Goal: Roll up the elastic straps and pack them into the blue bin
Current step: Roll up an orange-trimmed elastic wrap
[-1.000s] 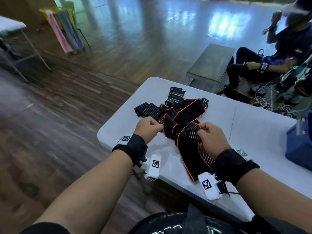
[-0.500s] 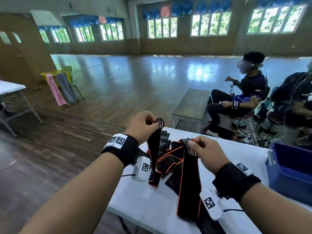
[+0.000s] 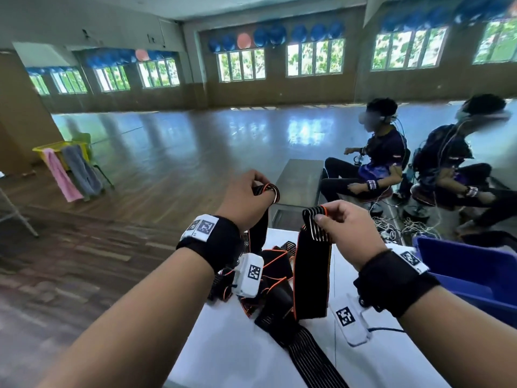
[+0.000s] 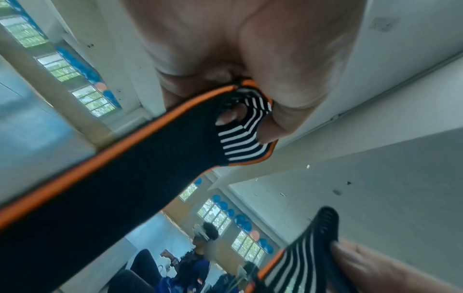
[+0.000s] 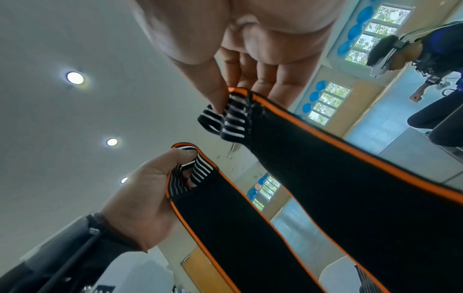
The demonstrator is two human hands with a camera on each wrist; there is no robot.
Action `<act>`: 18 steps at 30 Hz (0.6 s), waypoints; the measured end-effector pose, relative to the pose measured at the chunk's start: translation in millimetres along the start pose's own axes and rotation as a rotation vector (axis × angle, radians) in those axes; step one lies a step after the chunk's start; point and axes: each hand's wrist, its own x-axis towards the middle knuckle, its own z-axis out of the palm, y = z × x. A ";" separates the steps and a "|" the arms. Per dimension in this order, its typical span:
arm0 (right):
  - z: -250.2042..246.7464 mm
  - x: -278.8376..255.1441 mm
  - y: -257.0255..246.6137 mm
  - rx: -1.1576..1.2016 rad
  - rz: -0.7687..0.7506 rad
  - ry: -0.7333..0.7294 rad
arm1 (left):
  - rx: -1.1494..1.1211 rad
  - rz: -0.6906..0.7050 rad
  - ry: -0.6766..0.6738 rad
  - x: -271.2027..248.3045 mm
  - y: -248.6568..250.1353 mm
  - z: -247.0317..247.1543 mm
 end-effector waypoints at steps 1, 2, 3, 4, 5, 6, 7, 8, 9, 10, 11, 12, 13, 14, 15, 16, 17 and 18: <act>-4.0 -1.1 -0.1 0.017 0.014 0.010 | 0.003 0.003 -0.020 -0.9 1.6 8.4; -7.9 -2.5 0.5 0.034 0.030 0.023 | 0.002 0.007 -0.040 -2.2 3.6 16.5; -12.1 -4.0 1.3 0.048 0.043 0.039 | -0.014 0.009 -0.060 -2.9 5.8 25.3; -16.6 -5.6 2.2 0.048 0.049 0.059 | -0.033 0.011 -0.078 -3.9 8.2 33.4; -21.3 -7.2 3.2 0.036 0.050 0.080 | -0.053 0.015 -0.093 -4.9 11.2 41.8; -26.2 -9.0 3.2 0.018 0.048 0.102 | -0.068 0.010 -0.110 -6.3 14.6 49.7; -31.2 -11.3 3.0 -0.002 0.045 0.126 | -0.090 0.006 -0.126 -7.7 18.1 57.7; -36.2 -14.2 1.7 -0.021 0.040 0.146 | -0.112 0.001 -0.140 -8.8 20.5 65.2; -41.0 -16.6 1.0 -0.035 0.034 0.166 | -0.137 0.004 -0.152 -9.8 23.4 72.3; -45.8 -19.0 0.1 -0.046 0.029 0.183 | -0.162 0.010 -0.164 -11.4 26.7 79.0; -50.7 -21.5 -0.8 -0.053 0.028 0.201 | -0.197 0.015 -0.175 -13.1 29.7 86.2; -55.7 -23.8 -1.3 -0.050 0.029 0.222 | -0.239 0.014 -0.185 -15.4 33.5 92.9; -60.5 -25.7 -1.8 -0.038 0.032 0.246 | -0.280 0.011 -0.196 -17.8 37.8 99.6; -65.7 -27.1 -2.4 -0.023 0.039 0.267 | -0.314 0.013 -0.206 -20.8 42.8 105.8; -70.3 -28.2 -3.6 -0.005 0.050 0.282 | -0.338 0.021 -0.217 -23.9 47.1 111.8; -75.4 -29.9 -4.7 0.019 0.063 0.294 | -0.359 0.028 -0.232 -26.9 51.0 117.6; -79.8 -31.7 -5.5 0.044 0.077 0.303 | -0.369 0.036 -0.243 -29.4 53.4 123.0; -84.6 -34.0 -5.6 0.067 0.088 0.312 | -0.372 0.043 -0.250 -31.7 54.9 128.2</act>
